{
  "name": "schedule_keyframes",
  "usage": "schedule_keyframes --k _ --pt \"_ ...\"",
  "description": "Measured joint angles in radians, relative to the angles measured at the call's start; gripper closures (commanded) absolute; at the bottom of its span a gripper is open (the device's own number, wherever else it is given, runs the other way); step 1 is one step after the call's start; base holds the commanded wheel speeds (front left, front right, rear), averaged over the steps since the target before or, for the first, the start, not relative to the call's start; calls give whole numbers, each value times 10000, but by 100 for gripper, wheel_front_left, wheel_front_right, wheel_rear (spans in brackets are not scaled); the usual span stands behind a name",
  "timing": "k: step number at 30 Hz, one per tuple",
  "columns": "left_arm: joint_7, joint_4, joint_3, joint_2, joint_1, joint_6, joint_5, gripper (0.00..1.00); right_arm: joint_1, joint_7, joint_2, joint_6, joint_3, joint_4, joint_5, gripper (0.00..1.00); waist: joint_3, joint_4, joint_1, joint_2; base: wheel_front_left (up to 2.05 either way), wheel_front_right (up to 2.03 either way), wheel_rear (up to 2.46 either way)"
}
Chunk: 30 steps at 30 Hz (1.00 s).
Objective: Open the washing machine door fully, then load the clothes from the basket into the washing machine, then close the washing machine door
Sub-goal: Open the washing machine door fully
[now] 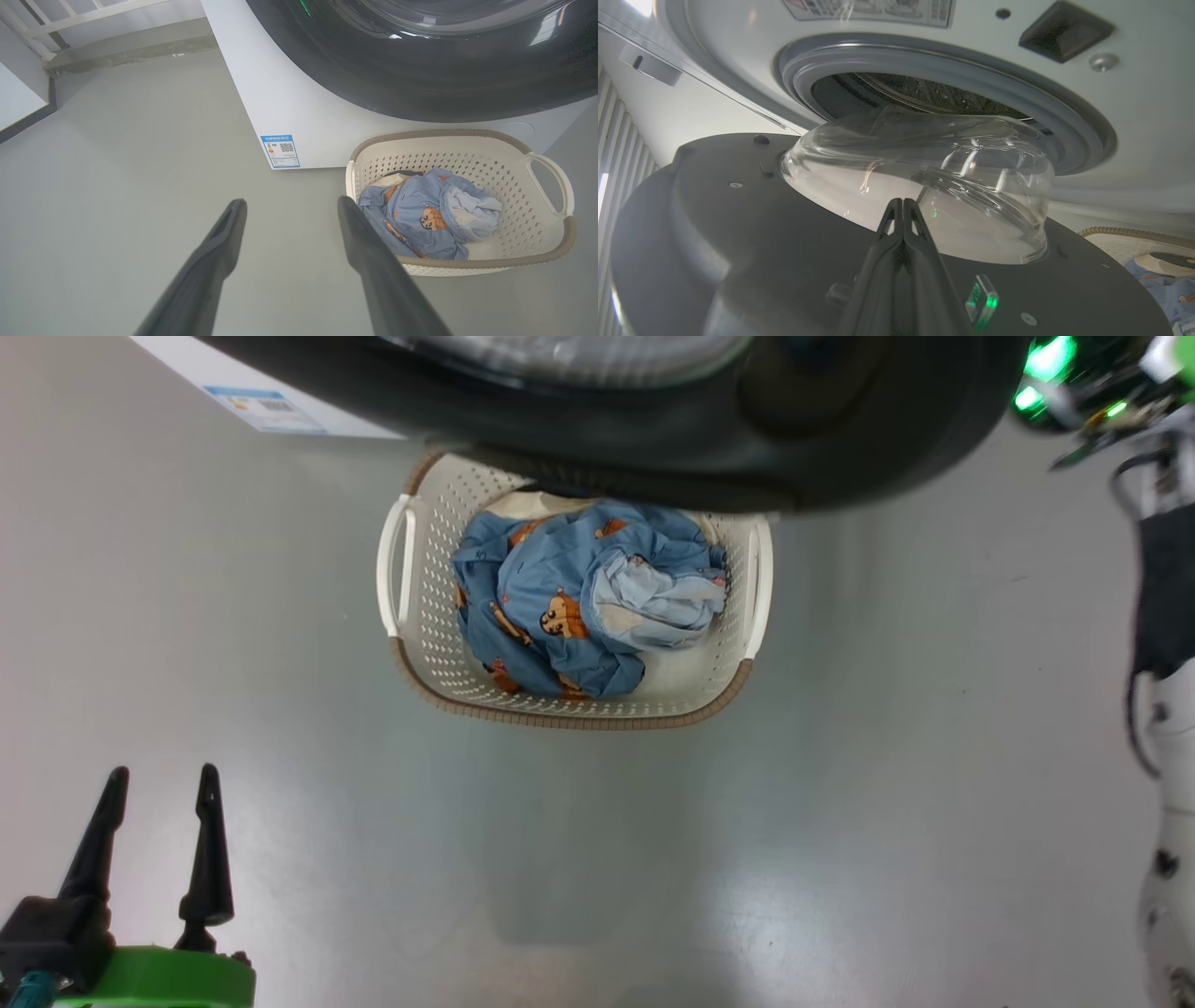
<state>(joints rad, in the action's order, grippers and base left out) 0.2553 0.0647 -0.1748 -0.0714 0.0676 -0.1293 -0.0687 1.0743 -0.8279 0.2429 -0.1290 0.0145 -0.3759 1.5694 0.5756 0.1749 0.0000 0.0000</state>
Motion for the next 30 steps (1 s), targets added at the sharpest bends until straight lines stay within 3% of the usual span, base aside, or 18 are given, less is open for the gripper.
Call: schedule_keyframes --k 10,20,30 --pt "0 58 -146 182 12 0 0 0 -1027 -437 -360 0 562 341 -2 100 -519 -130 0 0 0 0 0" --pt "0 84 -677 332 -84 13 -92 0 -3239 -786 -995 4 1590 1179 -94 100 -1635 -322 0 0 0 0 0" --pt "0 215 -244 374 -671 207 -336 0 -4913 -407 -1432 4 2178 1956 -63 100 -2864 -332 0 0 0 0 0"
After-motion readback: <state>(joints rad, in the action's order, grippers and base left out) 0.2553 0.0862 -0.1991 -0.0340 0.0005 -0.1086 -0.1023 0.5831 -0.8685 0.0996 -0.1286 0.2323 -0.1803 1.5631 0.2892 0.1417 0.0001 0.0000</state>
